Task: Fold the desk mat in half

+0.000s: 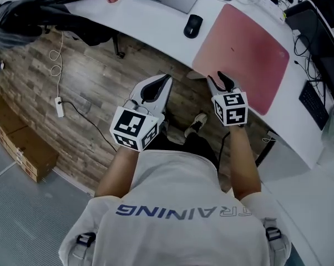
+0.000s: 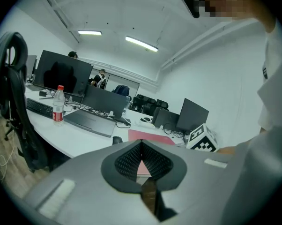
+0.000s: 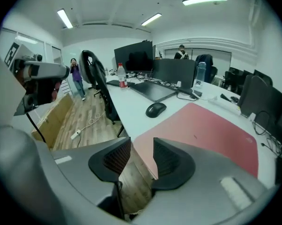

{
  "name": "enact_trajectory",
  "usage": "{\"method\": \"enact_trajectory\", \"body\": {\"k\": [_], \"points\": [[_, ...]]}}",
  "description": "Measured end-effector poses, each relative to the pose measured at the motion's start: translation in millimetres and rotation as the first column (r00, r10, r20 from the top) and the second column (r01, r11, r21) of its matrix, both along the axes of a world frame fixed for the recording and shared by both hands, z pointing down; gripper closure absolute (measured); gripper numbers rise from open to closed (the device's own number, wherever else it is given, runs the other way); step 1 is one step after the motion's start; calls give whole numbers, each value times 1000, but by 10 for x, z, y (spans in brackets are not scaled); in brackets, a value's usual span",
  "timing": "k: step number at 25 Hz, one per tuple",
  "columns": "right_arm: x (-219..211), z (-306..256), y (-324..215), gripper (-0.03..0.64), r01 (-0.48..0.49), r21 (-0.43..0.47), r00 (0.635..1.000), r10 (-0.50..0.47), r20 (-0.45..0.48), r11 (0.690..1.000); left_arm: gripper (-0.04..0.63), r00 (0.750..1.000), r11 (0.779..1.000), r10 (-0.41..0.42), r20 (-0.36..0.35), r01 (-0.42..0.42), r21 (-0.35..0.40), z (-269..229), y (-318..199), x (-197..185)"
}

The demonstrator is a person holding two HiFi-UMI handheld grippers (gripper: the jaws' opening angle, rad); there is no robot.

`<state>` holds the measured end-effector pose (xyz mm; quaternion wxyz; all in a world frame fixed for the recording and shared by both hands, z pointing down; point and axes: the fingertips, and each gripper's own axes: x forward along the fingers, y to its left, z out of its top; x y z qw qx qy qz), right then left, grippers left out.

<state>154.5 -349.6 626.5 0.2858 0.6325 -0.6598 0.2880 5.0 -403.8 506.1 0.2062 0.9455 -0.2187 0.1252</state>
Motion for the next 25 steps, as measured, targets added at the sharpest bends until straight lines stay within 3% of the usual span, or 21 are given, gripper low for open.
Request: {"method": "enact_trajectory", "body": {"k": [3,7,12,18,21,25], "points": [[-190,338,-106,433,62,-66,998,-63,-8,996,595,1000,999,-18,9,18,-26,111,23,-110],[-334,650,-234,431,145,-129,979,-161,-128,981,595,999,996,-39,19,40,-78,272,77,-251],[-435,932,-391,425,264,-222,890,-326,-320,939,595,996,992,-77,36,81,-101,389,42,-439],[-406,1109,-495,445,254,-292,838,-361,-410,922,595,992,987,-111,52,117,-111,488,-122,-588],[-383,1098,-493,494,247,-278,848,-345,-401,928,595,993,988,-104,51,109,-112,488,-147,-568],[-360,1019,-491,509,277,-239,905,-336,-259,931,595,995,990,-92,43,96,-105,437,-196,-469]]}}
